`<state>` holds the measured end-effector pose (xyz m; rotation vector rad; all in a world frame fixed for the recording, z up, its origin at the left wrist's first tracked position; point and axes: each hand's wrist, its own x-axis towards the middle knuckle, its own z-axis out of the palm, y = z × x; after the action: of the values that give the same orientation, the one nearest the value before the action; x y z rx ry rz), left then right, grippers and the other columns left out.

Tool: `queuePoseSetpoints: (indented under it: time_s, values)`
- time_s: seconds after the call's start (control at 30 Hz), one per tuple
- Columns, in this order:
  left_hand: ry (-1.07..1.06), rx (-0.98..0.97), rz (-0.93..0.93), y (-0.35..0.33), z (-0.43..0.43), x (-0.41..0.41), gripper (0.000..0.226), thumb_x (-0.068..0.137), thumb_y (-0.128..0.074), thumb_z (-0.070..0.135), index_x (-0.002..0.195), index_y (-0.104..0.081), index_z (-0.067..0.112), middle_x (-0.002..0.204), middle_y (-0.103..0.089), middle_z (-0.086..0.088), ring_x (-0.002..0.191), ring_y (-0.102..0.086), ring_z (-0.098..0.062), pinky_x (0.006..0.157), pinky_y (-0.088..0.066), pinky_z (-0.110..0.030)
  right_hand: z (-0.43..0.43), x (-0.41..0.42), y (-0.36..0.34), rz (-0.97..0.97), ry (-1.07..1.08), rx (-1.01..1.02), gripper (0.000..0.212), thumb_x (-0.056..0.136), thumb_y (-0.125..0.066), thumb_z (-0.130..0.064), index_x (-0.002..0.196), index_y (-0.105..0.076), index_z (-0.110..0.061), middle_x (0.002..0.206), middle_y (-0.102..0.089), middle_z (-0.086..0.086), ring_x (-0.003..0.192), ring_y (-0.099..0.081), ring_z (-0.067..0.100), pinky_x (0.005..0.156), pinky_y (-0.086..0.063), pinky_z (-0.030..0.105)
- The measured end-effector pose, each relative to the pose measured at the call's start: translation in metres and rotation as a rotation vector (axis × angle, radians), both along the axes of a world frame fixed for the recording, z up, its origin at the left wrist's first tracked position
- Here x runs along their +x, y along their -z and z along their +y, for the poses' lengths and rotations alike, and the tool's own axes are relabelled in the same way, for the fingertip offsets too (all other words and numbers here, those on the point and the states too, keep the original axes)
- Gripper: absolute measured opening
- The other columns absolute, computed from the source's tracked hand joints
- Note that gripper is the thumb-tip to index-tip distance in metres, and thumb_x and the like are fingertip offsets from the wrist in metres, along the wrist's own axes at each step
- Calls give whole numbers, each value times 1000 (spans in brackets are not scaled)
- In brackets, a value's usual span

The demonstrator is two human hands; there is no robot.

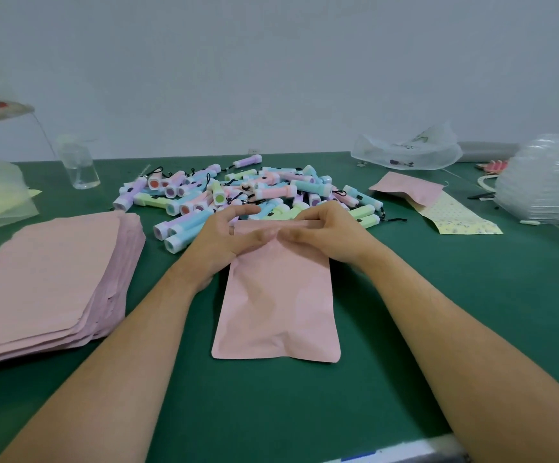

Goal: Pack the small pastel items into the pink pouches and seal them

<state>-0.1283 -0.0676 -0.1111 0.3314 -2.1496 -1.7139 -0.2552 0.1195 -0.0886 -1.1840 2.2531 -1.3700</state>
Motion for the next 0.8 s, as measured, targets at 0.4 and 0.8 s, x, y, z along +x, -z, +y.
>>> queuePoseSetpoints:
  time_s: [0.4,0.8]
  values:
    - [-75,-30,29,7,-2,-9,56,79,-91,30,122,-54,32,118,-71,-14,81,-74,-18,70,-62,-35,10,-6,-13,224,73,54,45,92,-68,-53,72,-70,-12,57,-52,-8,54,-44,9,55,-35,26]
    - [-198,-124,-4,15,-6,-21,57,77,-91,38,124,-61,26,129,-56,2,107,-61,-14,77,-49,-26,92,-106,12,478,1060,684,54,96,-40,-40,140,-49,-9,154,-42,19,150,-20,42,117,-2,72]
